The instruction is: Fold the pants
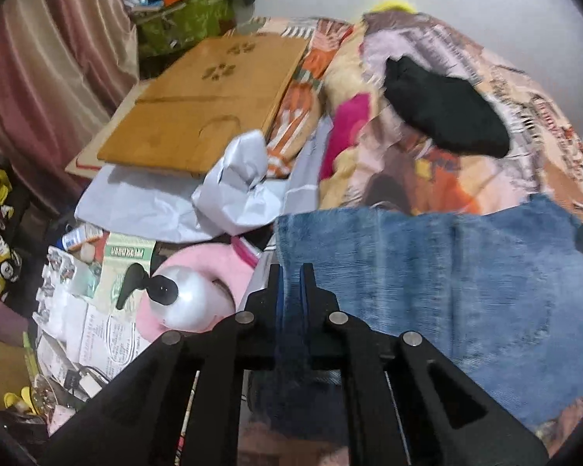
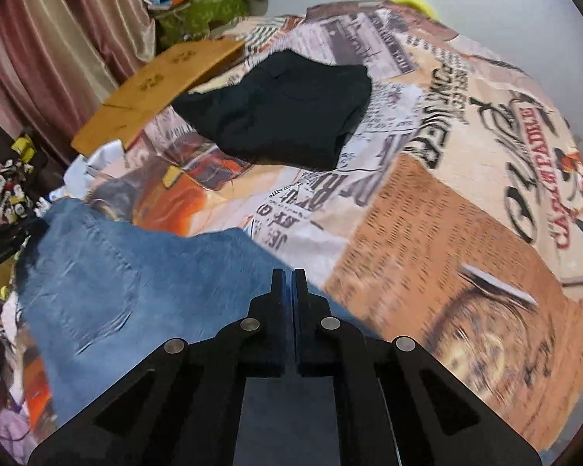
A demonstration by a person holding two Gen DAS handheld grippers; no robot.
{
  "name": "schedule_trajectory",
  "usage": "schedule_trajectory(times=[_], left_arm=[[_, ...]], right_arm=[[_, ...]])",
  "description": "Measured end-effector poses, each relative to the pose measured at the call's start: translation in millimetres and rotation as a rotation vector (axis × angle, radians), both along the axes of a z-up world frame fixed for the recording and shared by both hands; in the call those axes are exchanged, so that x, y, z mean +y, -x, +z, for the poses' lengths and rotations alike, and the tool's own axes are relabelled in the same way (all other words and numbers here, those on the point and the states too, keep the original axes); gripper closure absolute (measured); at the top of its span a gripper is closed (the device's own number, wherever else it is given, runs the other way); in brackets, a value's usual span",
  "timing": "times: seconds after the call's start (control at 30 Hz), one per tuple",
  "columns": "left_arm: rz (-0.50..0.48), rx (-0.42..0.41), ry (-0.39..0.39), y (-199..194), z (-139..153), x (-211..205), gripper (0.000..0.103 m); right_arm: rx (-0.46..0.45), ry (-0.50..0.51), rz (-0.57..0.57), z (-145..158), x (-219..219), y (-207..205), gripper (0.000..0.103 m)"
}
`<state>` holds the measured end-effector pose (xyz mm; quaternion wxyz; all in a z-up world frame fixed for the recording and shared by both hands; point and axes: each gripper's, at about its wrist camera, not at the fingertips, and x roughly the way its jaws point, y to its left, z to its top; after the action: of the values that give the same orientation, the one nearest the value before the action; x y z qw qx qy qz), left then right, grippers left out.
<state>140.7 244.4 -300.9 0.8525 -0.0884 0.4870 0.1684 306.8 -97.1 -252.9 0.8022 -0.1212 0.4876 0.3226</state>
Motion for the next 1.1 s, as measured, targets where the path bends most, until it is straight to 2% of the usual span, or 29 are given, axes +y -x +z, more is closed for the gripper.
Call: schedule_trajectory(times=[0.1,0.17,0.27,0.3,0.43,0.63,0.87,0.97,1.1], left_arm=[[-0.052,-0.039,0.005,9.7,22.3,-20.6,0.085],[-0.096,-0.058,0.005,14.8,33.2,-38.7,0.067],[-0.185,-0.082,-0.004,23.3,45.5,-73.0,0.053],[-0.213,-0.086,-0.007,25.3,47.9,-84.0,0.051],[-0.321,-0.080,0.014,31.9,50.8,-127.8,0.050],[-0.458,-0.014,0.053,36.3,33.0,-186.0,0.050],[-0.529,0.046,0.088,42.4,14.6,-220.9,0.050],[-0.540,0.073,0.062,42.8,4.9,-230.8,0.050],[-0.550,0.063,0.042,40.3,1.5,-236.9,0.050]], right_arm=[[-0.015,-0.013,0.008,16.4,-11.4,18.9,0.094],[-0.042,-0.014,0.022,28.1,-17.3,37.7,0.082],[-0.096,-0.007,0.045,39.4,-23.8,63.4,0.066],[-0.116,-0.005,0.058,43.0,-26.4,76.7,0.064],[-0.142,0.010,0.091,44.2,-35.4,111.1,0.063],[-0.122,0.021,0.111,25.6,-41.2,151.6,0.063],[-0.090,0.054,0.116,-1.2,-43.1,176.8,0.063],[-0.114,0.052,0.112,-4.5,-42.6,181.6,0.063],[-0.104,0.032,0.114,-7.2,-40.8,178.5,0.063]])
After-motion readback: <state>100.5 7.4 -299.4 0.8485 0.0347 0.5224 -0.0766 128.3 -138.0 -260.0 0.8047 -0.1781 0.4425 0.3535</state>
